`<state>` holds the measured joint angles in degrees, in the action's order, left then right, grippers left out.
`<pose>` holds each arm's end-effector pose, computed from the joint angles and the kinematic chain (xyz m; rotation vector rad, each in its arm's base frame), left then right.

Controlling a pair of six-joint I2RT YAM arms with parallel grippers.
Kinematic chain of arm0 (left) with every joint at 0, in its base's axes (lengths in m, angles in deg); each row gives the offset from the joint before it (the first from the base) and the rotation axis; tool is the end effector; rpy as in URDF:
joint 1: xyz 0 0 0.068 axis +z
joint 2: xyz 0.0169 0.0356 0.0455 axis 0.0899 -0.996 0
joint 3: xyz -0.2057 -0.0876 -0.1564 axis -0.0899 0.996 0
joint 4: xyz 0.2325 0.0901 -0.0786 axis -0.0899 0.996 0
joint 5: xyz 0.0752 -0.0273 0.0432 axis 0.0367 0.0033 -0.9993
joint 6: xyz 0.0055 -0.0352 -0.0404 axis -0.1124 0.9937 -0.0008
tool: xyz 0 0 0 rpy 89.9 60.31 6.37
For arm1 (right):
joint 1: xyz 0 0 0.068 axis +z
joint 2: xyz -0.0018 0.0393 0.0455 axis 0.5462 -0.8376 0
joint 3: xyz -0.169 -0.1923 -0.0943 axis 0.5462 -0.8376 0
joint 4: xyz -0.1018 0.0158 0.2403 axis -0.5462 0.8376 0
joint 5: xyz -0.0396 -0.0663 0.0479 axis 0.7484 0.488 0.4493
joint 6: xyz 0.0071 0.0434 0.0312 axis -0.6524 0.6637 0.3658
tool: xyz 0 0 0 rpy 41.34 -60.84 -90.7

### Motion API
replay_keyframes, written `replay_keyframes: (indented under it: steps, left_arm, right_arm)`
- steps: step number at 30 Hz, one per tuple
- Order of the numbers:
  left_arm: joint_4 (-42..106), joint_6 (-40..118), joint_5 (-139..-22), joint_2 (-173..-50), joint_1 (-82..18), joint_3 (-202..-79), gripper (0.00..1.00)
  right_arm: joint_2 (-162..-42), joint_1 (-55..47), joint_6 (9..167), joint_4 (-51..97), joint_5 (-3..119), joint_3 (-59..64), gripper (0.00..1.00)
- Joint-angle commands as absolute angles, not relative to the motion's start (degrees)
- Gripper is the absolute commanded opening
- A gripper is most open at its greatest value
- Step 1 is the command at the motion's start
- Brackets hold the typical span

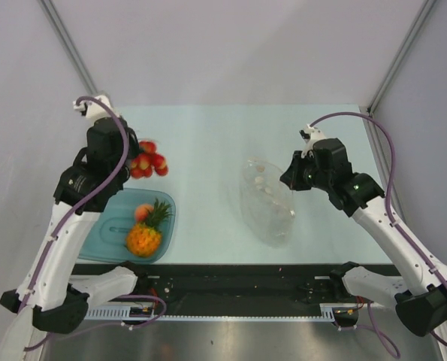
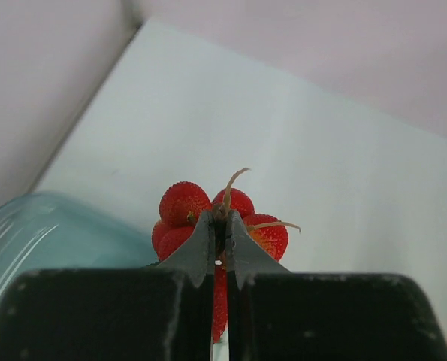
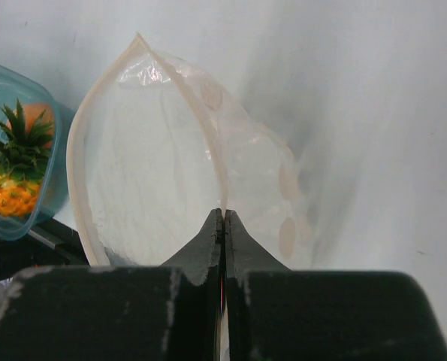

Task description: Open the zip-top bag and remove the fake food

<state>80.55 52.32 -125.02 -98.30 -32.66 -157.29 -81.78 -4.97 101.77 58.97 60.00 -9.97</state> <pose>0.1726 -0.0660 0.4774 -0.3731 1.8044 -0.0304 0.1962 0.1092 0.3521 -0.2098 2.2128 0.5884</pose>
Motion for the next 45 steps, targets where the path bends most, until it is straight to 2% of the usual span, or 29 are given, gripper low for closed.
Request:
replay_keyframes:
  steps: [1,3,8,12,14,15,16,19,21,30,39,45]
  left_arm:
    - [94.49,60.17,-133.79,-95.30,-24.69,-150.34,0.00]
    - [93.97,61.23,-133.36,-93.20,-19.76,-143.32,0.04]
    - [88.09,60.97,-127.12,-92.13,-7.72,-126.64,0.05]
    - [82.38,60.36,-124.82,-95.64,-3.85,-120.80,0.06]
    - [82.36,60.53,-124.74,-99.23,-2.17,-120.79,0.12]
    - [82.19,60.44,-124.91,-100.56,-1.91,-120.88,0.20]
    - [82.19,60.44,-125.00,-101.61,-1.38,-121.14,0.49]
    - [83.42,62.20,-124.74,-104.43,-1.02,-122.98,0.87]
    - [84.73,63.95,-123.95,-104.61,-0.94,-124.30,0.99]
    - [89.49,70.46,-115.61,-100.84,-2.69,-131.77,0.99]
    - [87.99,72.13,-115.86,-101.00,-19.91,-140.83,1.00]
    - [75.98,65.11,-101.04,-101.54,-26.60,-139.35,1.00]
  right_arm:
    - [-82.54,-6.65,99.48,58.27,60.56,-6.12,0.00]
    - [-82.81,-7.00,99.12,58.18,60.20,-5.59,0.00]
    - [-83.34,-8.23,98.68,58.18,59.06,-4.79,0.00]
    - [-83.25,-8.41,98.51,58.44,58.62,-4.88,0.00]
    - [-83.25,-8.32,98.59,58.71,58.44,-4.88,0.00]
    - [-83.08,-8.50,98.51,58.80,58.44,-4.97,0.00]
    - [-83.08,-8.50,98.51,58.80,58.36,-5.06,0.00]
    - [-82.99,-8.41,98.59,58.88,58.18,-5.50,0.00]
    - [-83.08,-8.50,98.68,58.89,58.18,-5.67,0.00]
    - [-84.48,-9.11,97.54,59.94,61.60,-4.01,0.00]
    - [-85.10,-13.33,91.31,65.56,75.39,1.61,0.00]
    - [-86.32,-13.42,85.68,67.32,89.63,2.24,0.00]
